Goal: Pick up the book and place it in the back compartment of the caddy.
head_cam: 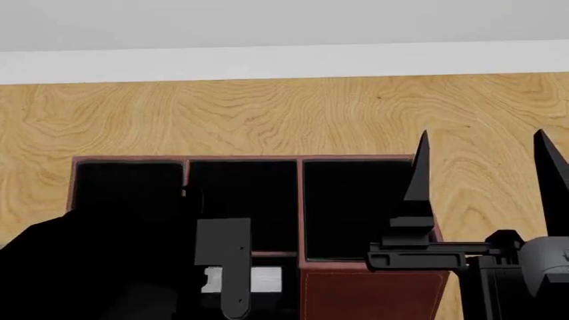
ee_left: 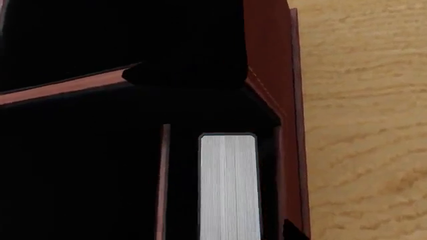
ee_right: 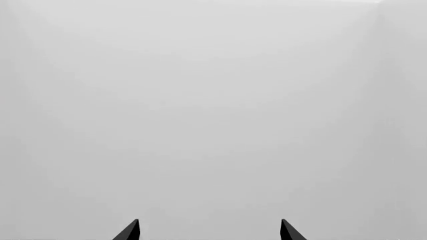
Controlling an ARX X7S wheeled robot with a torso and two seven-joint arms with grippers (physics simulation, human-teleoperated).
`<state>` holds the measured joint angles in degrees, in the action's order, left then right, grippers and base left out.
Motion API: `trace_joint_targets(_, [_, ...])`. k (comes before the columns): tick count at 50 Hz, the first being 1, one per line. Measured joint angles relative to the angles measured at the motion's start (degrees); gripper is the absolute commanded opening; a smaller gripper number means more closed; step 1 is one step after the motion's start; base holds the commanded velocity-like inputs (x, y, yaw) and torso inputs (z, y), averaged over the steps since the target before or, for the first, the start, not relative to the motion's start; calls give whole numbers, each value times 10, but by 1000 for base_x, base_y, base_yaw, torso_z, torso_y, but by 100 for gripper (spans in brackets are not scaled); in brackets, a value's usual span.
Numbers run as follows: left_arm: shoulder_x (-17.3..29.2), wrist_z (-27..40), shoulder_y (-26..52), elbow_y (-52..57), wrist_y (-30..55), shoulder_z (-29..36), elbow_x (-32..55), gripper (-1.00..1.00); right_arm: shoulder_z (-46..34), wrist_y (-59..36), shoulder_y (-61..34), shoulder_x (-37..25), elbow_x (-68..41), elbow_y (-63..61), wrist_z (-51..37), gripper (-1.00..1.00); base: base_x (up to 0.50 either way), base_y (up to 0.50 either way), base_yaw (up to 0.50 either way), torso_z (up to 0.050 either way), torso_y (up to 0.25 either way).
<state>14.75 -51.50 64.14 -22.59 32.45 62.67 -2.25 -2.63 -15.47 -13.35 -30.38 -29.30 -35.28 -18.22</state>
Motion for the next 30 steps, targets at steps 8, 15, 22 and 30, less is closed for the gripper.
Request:
trace_joint_targets(8, [-7, 14, 3, -18, -10, -2, 0, 100, -1, 0, -1, -1, 0, 1, 0, 100, 0, 0, 0, 0, 0])
trace_joint_targets(15, [-9, 19, 6, -19, -10, -3, 1, 100, -1, 0, 0, -1, -1, 0, -1, 100, 0, 0, 0, 0, 0])
trace_joint_targets(22, [-10, 23, 9, -18, -9, -6, 3, 100, -1, 1, 0, -2, -1, -1, -1, 100, 0, 0, 0, 0, 0])
trace_joint_targets(30, [-11, 28, 14, -12, -6, -16, 8, 100, -1, 1, 0, -3, -2, -3, -2, 100, 0, 0, 0, 1, 1])
